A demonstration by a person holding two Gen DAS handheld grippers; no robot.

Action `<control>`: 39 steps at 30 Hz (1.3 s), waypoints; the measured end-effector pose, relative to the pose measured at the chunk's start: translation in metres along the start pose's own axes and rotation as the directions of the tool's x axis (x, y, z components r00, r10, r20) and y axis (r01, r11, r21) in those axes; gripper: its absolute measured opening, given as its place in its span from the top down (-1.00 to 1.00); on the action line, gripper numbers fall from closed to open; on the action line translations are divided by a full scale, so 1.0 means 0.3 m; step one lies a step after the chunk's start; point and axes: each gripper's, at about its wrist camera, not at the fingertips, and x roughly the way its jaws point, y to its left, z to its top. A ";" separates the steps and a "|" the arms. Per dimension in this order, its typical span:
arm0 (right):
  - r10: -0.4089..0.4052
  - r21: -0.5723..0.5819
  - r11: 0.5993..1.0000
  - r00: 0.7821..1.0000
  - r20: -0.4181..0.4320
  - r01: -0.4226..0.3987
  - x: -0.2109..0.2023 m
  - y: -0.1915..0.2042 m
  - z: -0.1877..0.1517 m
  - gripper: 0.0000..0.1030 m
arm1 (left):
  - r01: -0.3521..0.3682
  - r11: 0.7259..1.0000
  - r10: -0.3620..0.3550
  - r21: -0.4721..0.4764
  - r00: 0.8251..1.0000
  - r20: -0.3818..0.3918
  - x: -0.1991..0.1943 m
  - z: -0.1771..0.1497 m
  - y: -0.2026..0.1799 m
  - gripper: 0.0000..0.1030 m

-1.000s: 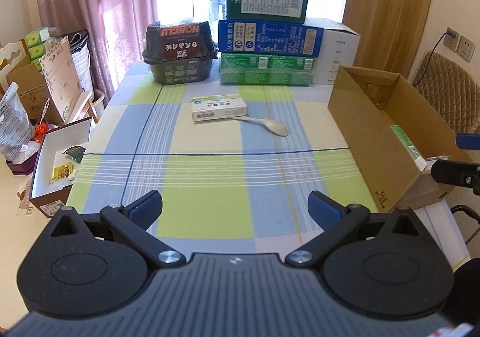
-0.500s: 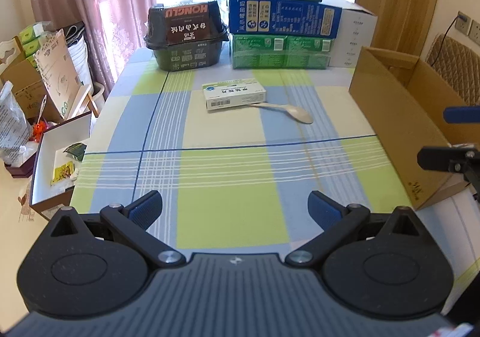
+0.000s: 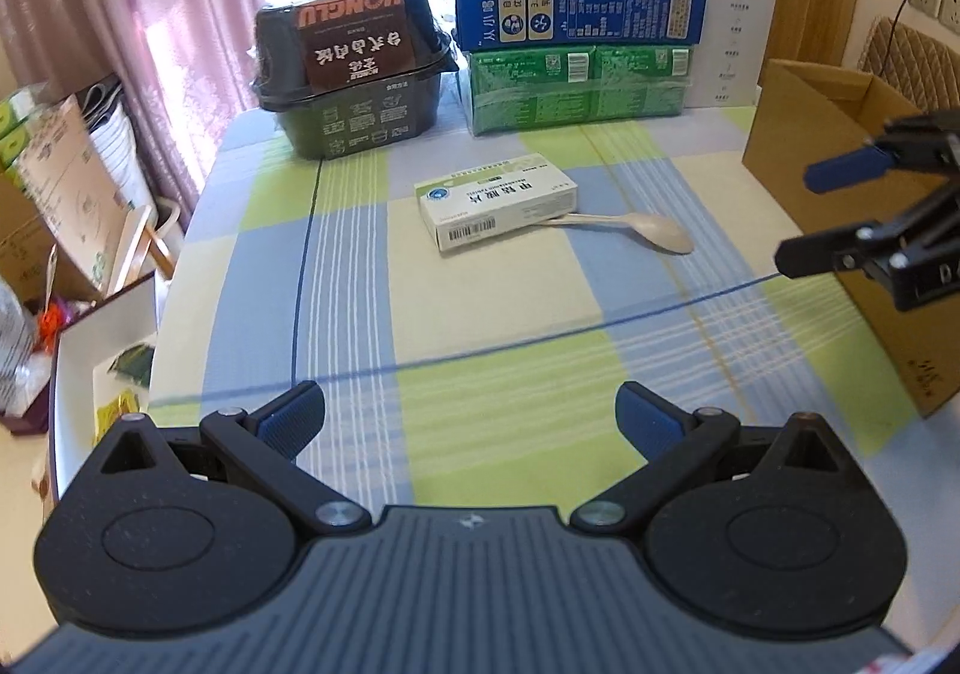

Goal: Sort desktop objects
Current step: 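Grasp the white medicine box with the left tool while the right tool grasps the wooden spoon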

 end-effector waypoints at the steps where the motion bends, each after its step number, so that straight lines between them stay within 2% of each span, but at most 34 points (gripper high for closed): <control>1: 0.006 -0.013 1.000 1.000 -0.009 -0.007 0.025 -0.010 0.013 -0.34 | 0.004 1.000 -0.004 0.010 1.000 -0.001 0.023 0.012 0.010 -0.97; 11: 0.044 -0.124 0.990 0.990 -0.134 -0.060 0.276 -0.128 0.102 0.05 | 0.058 0.984 -0.063 0.168 0.998 0.025 0.224 0.133 0.058 -0.97; 22: 0.076 -0.248 0.959 0.968 -0.240 -0.136 0.451 -0.147 0.133 0.38 | 0.119 0.928 -0.133 0.352 0.991 0.013 0.408 0.207 0.050 -0.94; 33: 0.082 -0.262 0.951 0.949 -0.303 -0.166 0.490 -0.179 0.140 0.78 | 0.165 0.866 -0.186 0.472 0.983 -0.001 0.530 0.301 0.051 -0.91; 39: 0.066 -0.263 0.952 0.941 -0.332 -0.160 0.470 -0.179 0.121 0.79 | 0.202 0.828 -0.224 0.523 0.974 -0.021 0.600 0.361 0.037 -0.91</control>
